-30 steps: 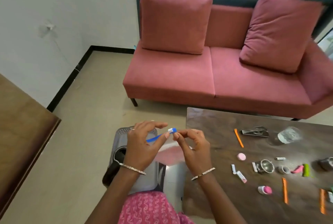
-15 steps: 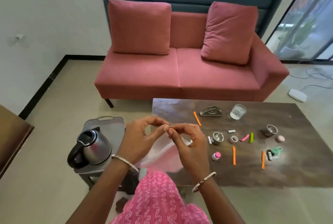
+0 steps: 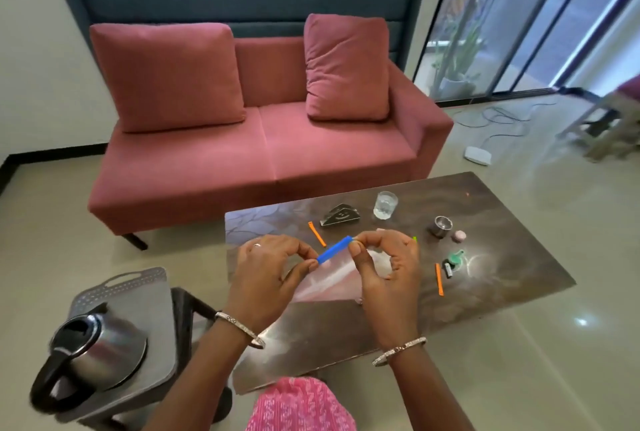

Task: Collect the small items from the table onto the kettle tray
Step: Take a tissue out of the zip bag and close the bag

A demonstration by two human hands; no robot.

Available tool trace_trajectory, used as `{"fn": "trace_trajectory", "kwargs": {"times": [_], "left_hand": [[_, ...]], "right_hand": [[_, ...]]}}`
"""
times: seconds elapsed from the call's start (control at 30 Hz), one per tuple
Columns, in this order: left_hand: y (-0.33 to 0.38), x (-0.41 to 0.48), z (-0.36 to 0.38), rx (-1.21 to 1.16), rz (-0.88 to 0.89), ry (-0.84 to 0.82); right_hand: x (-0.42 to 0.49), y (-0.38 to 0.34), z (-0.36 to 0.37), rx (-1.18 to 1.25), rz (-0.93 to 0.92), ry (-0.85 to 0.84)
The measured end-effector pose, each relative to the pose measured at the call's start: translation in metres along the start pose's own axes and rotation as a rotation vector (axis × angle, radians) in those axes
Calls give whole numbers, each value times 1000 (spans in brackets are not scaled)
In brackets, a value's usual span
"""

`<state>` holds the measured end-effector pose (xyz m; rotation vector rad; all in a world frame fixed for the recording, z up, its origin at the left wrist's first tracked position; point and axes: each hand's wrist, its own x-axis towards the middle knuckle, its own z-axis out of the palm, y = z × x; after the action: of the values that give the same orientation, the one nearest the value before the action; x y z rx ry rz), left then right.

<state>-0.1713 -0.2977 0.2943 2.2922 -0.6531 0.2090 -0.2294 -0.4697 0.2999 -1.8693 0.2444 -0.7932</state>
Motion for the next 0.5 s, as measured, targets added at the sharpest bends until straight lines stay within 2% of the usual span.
{"fn": "trace_trajectory", "kwargs": {"times": [0.2,0.33,0.5], "left_hand": [[-15,31,32,135,-13,-65],[-25,67,50,200,-5,-102],[-30,116,69,185,-17,-171]], "right_hand": [[41,41,-22,65,174,149],[78,70,-34,120,194,221],[122,97,-38,198,220,197]]}}
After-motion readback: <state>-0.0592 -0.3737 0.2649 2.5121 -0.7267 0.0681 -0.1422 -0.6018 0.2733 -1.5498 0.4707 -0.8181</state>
